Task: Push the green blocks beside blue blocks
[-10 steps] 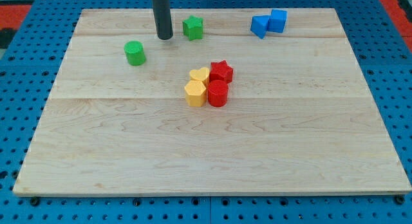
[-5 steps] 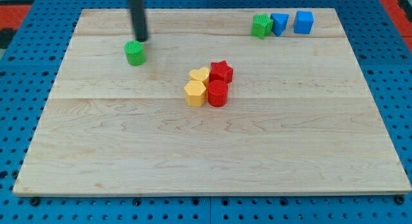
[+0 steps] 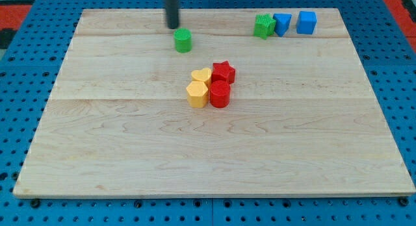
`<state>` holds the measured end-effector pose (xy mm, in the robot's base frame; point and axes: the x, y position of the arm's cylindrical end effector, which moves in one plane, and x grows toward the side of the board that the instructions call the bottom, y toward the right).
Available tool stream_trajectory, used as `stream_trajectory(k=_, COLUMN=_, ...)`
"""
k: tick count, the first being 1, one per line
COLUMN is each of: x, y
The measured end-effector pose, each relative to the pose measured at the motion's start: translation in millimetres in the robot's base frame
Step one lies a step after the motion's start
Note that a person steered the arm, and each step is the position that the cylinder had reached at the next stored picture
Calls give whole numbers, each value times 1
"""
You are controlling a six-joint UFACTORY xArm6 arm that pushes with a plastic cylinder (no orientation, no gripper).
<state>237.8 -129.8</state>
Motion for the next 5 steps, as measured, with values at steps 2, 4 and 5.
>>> stream_trajectory(k=2, x=51, y=47)
stream_trajectory(k=4, x=75, y=125)
stream_trajectory(k=5, x=15, y=196)
